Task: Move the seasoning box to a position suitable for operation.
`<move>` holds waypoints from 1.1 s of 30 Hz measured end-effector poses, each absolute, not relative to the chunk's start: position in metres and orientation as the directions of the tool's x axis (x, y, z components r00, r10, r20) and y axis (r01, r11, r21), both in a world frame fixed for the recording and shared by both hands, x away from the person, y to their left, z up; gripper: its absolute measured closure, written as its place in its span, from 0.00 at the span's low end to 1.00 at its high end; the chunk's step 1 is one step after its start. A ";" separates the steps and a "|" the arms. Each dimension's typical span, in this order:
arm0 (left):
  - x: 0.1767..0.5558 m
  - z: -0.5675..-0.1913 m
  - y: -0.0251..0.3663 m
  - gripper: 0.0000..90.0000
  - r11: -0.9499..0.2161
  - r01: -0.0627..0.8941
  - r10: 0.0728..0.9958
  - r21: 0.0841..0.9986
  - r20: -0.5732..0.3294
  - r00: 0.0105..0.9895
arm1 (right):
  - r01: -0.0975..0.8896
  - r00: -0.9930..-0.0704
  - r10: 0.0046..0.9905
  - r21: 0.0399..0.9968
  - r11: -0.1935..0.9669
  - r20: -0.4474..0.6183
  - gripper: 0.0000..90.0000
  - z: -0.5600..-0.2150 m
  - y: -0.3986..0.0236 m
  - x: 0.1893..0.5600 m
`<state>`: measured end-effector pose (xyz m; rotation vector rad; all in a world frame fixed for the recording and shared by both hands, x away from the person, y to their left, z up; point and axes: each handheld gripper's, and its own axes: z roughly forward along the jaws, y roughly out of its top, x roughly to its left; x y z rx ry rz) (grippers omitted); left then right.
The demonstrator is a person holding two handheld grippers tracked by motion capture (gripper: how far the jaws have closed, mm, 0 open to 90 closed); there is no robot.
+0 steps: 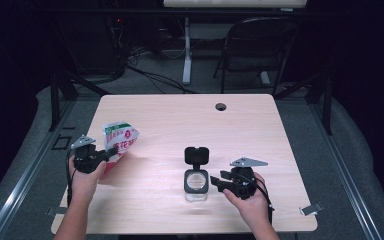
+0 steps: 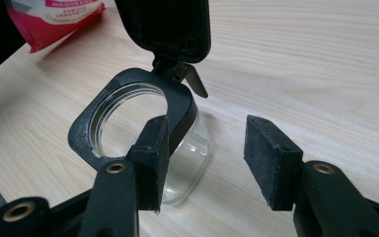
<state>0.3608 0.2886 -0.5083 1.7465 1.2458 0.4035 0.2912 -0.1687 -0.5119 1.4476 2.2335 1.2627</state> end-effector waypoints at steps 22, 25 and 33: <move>0.335 -0.456 0.268 1.00 -0.116 0.394 0.851 0.912 -0.114 0.513 | 0.649 -0.508 0.819 0.744 0.158 0.268 0.58 -0.511 -0.170 0.291; 0.336 -0.458 0.265 1.00 -0.125 0.407 0.839 0.905 -0.123 0.530 | 0.650 -0.508 0.819 0.742 0.161 0.267 0.58 -0.511 -0.170 0.291; 0.335 -0.459 0.248 1.00 -0.179 0.405 0.815 0.896 -0.095 0.572 | 0.651 -0.508 0.819 0.741 0.162 0.267 0.58 -0.511 -0.170 0.292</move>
